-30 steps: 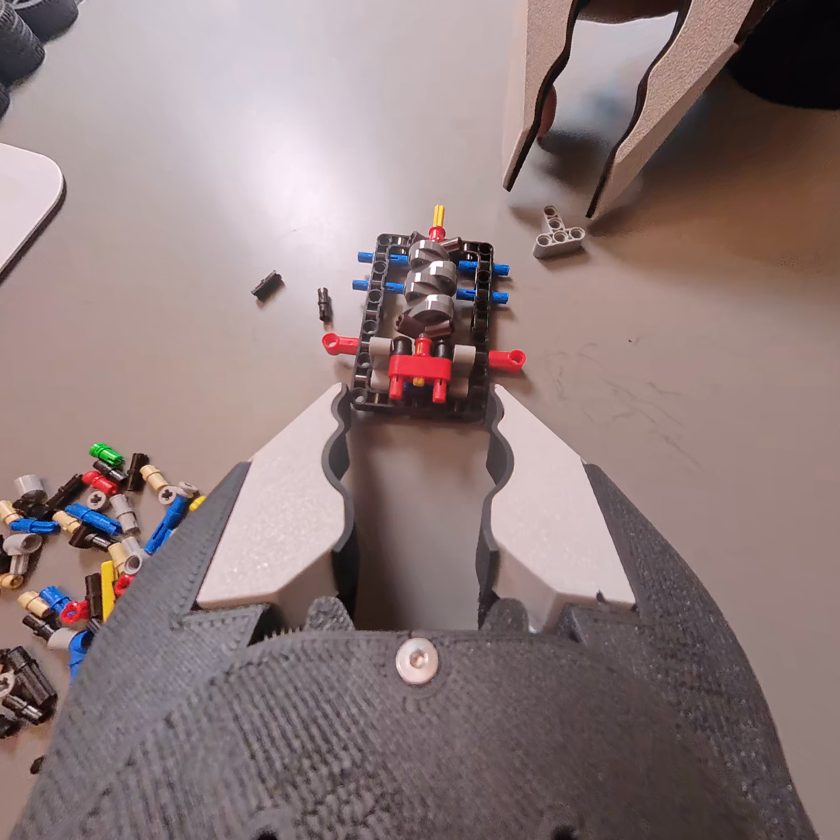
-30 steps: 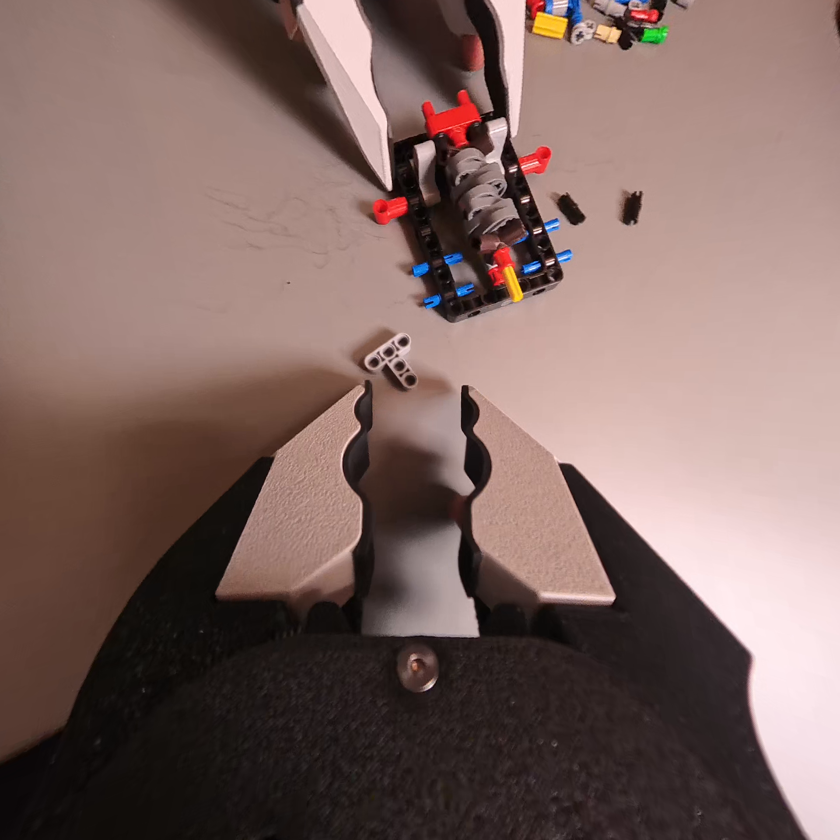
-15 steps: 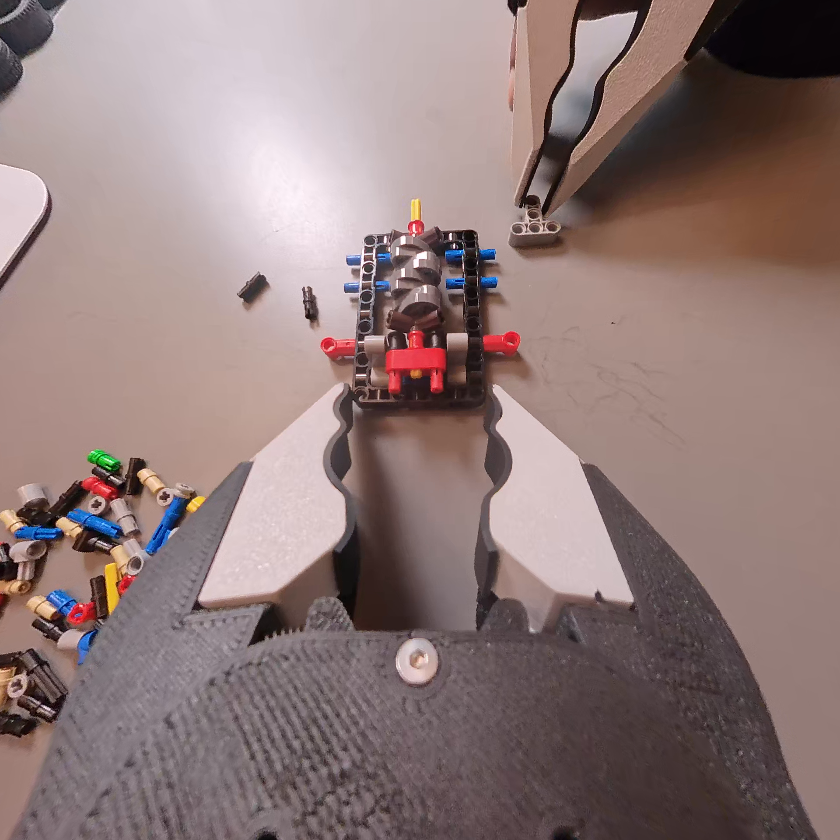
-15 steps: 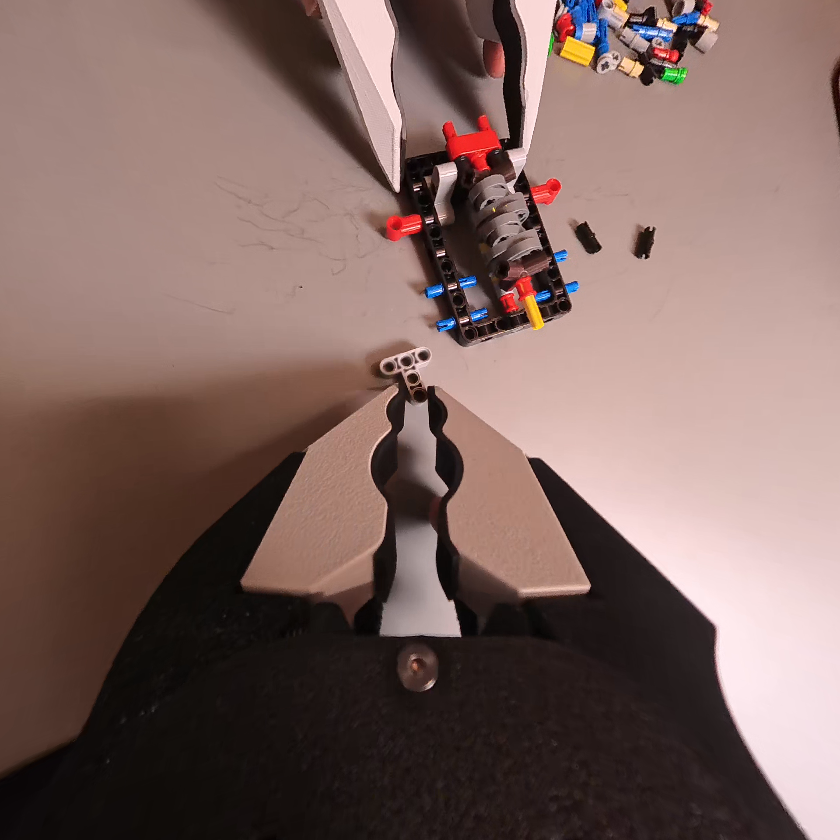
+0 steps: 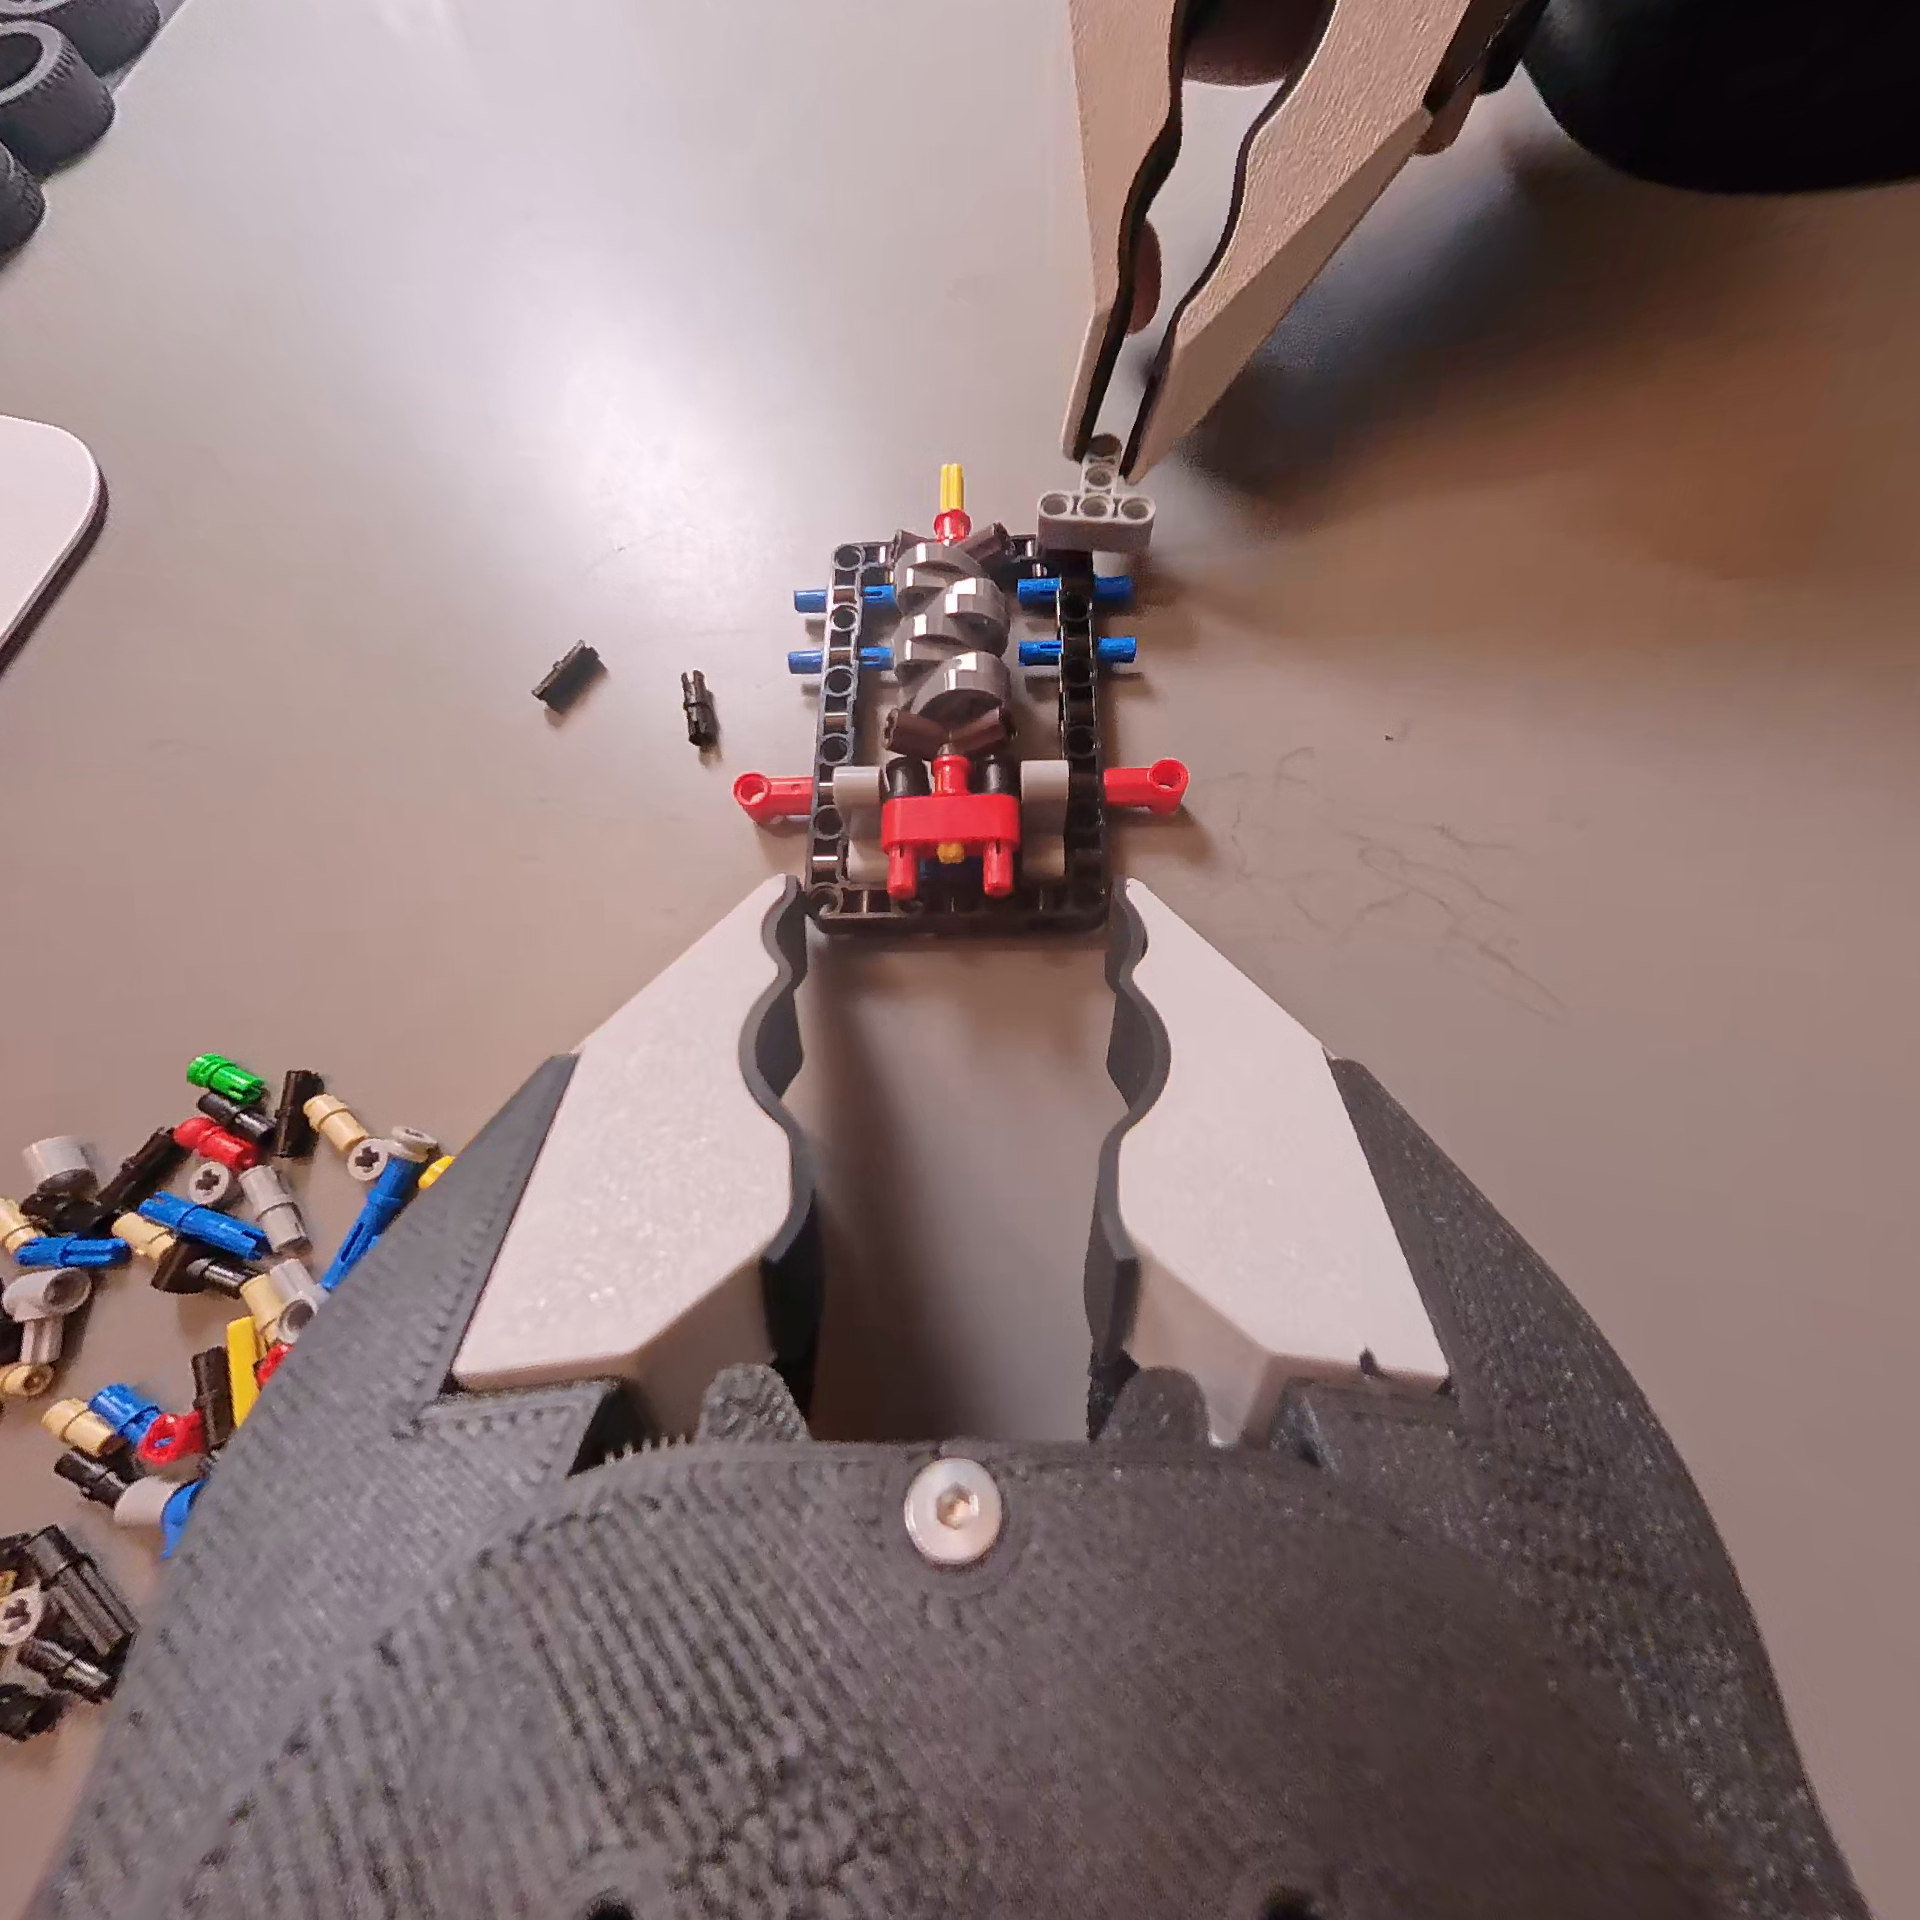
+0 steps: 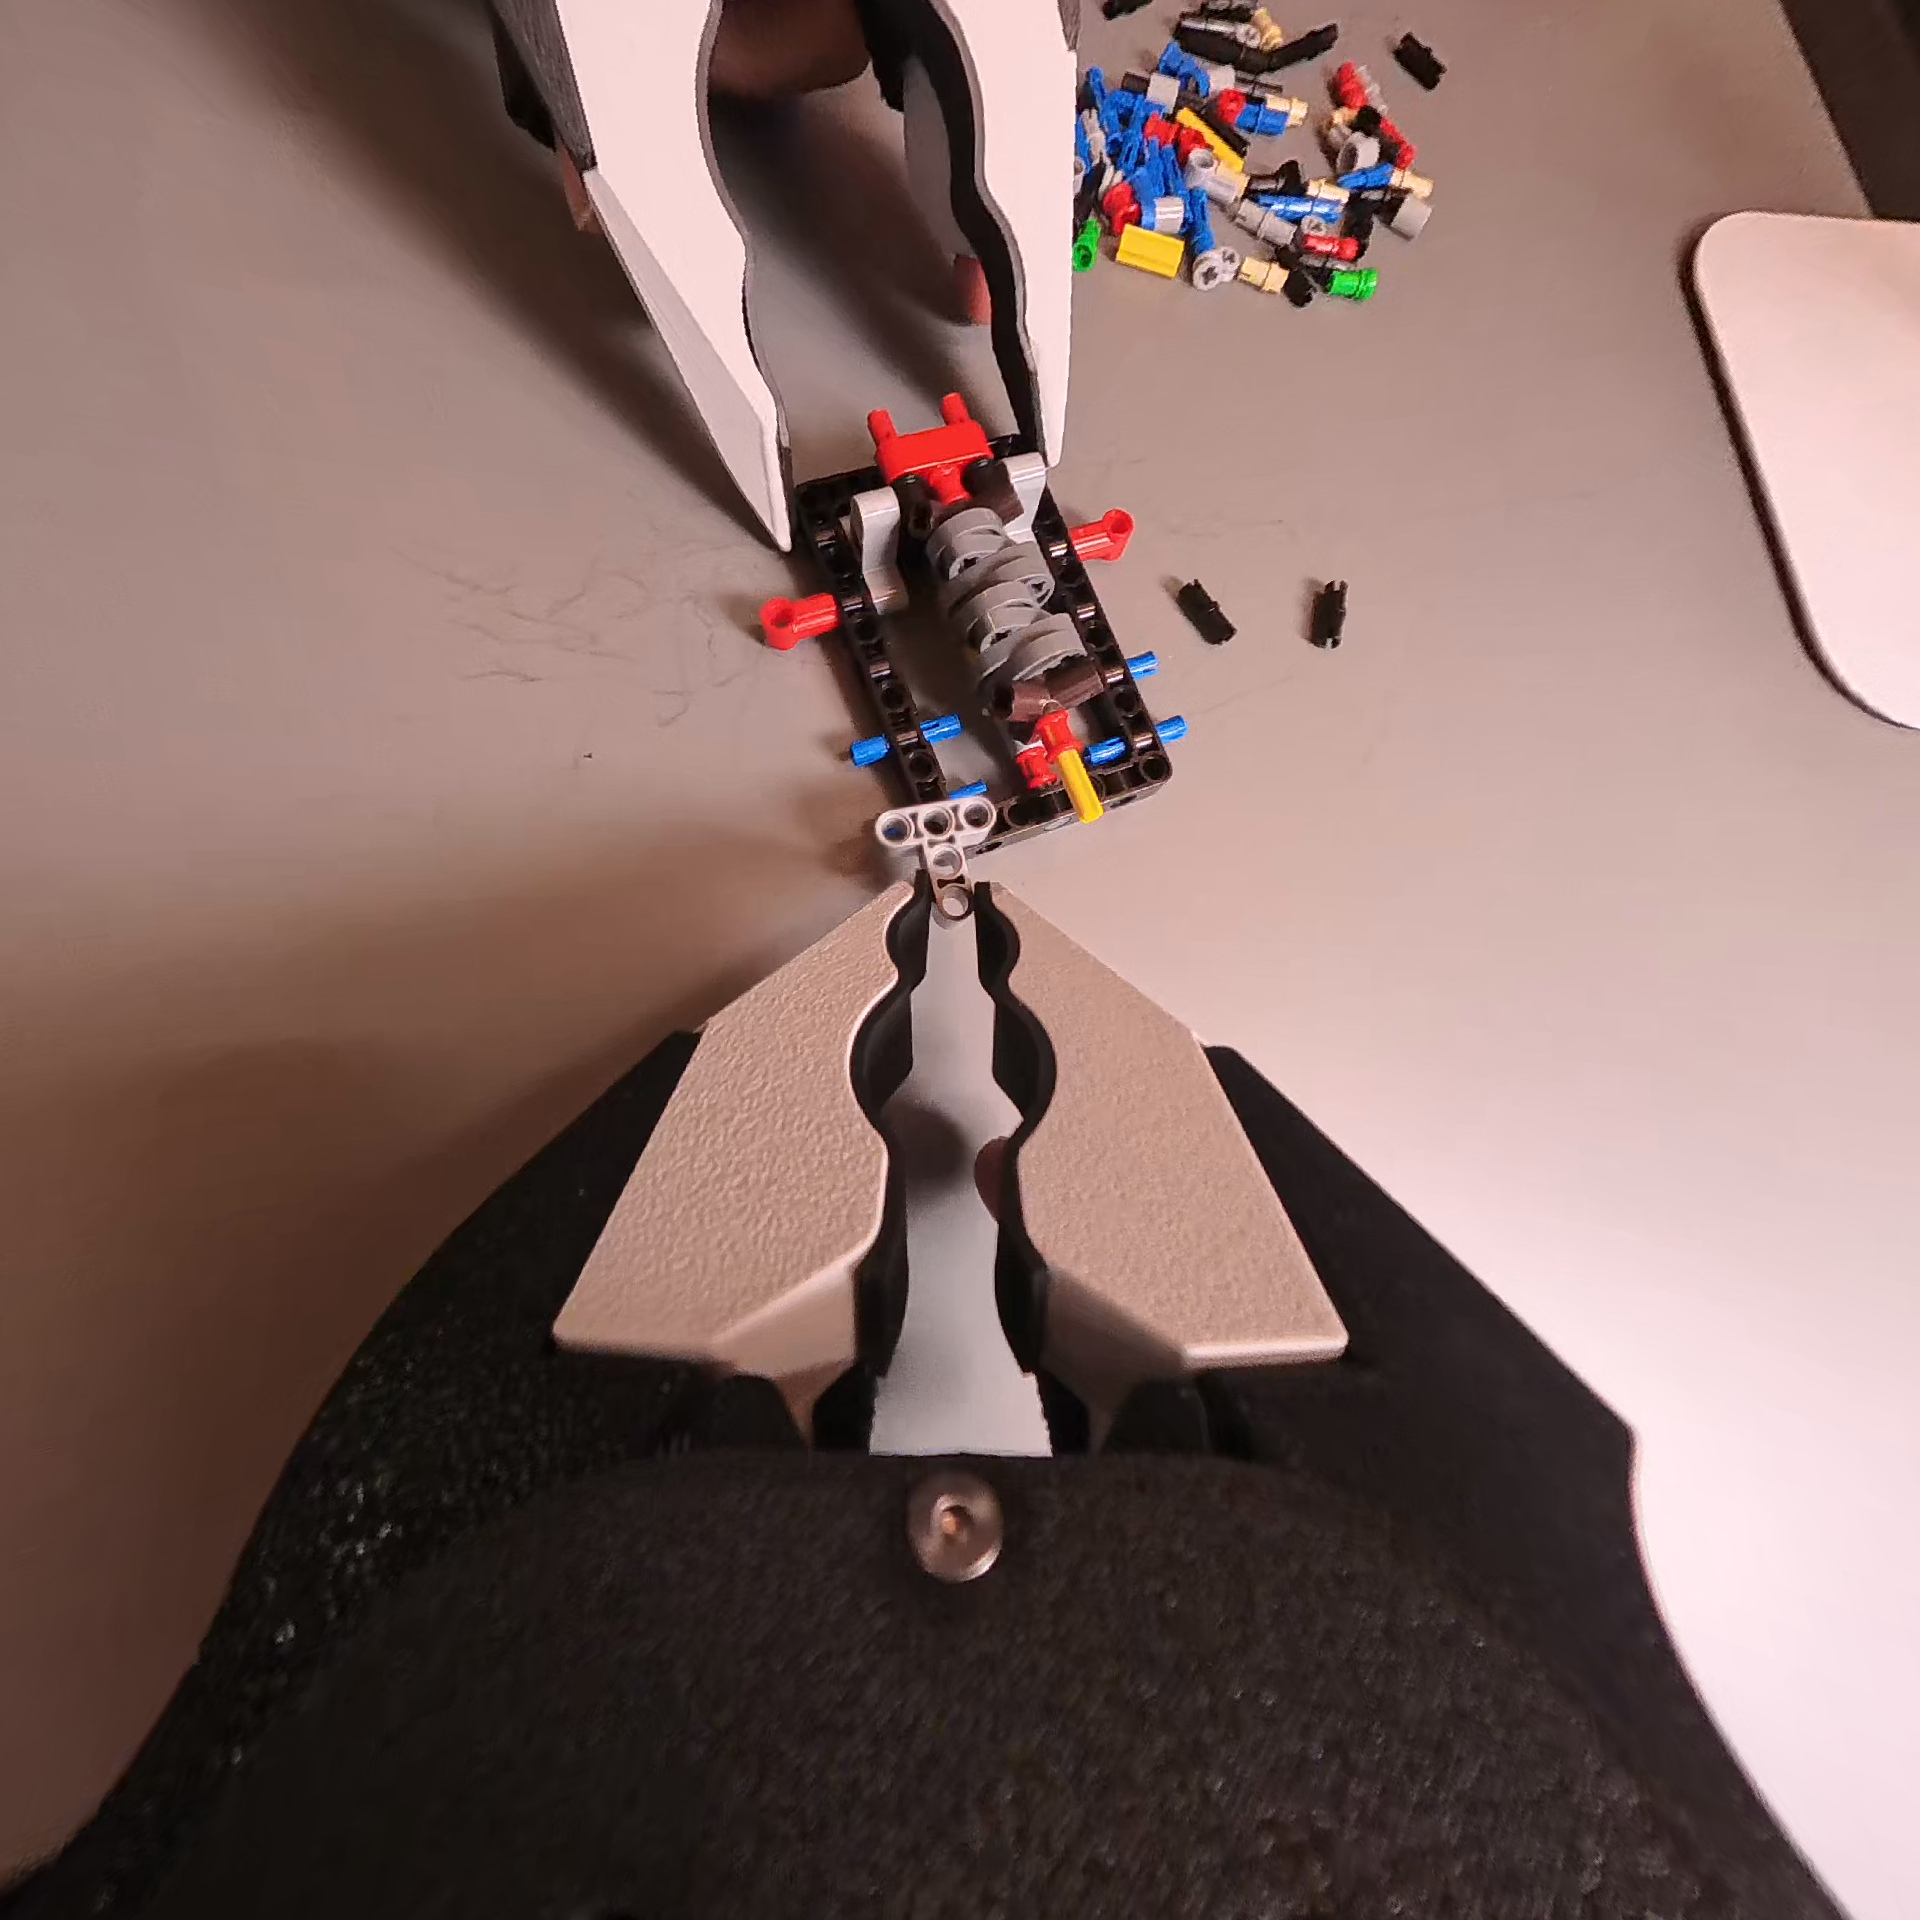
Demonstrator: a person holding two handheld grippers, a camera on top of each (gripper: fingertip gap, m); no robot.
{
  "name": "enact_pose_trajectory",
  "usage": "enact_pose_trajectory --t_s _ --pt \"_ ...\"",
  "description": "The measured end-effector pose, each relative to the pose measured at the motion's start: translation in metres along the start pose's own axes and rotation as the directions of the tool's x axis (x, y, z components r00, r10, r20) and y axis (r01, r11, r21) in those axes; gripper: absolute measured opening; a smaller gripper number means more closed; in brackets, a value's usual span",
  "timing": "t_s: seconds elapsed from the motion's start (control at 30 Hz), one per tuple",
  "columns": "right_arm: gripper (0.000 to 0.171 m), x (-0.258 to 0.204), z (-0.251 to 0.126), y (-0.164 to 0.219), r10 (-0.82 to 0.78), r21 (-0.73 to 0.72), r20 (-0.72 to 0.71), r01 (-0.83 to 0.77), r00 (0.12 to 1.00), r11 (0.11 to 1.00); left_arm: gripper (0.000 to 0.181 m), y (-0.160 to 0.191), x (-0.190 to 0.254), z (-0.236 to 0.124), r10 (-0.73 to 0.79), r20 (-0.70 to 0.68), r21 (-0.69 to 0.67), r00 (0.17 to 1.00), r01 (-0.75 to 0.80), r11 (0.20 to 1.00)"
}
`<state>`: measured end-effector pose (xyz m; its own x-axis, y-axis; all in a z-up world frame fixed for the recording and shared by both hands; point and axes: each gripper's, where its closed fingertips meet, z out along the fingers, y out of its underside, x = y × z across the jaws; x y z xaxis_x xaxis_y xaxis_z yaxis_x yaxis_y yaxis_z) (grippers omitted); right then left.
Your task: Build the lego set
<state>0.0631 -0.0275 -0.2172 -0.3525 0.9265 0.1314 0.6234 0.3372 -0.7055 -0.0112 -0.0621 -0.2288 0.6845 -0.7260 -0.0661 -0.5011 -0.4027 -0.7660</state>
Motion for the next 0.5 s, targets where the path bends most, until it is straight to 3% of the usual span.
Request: enact_pose_trajectory --t_s 0.03,0.5 --pt "0.006 0.0001 0.0014 0.0008 -0.002 -0.006 0.001 0.002 1.0 1.0 0.057 -0.0001 0.0 0.0001 0.001 -0.001 0.0 1.0 -0.001 1.0" --pt "0.006 -0.0004 0.0066 -0.0029 -0.003 0.002 0.005 0.003 1.0 1.0 0.057 -0.0006 0.0009 0.0006 0.007 -0.007 0.003 1.0 -0.007 1.0"
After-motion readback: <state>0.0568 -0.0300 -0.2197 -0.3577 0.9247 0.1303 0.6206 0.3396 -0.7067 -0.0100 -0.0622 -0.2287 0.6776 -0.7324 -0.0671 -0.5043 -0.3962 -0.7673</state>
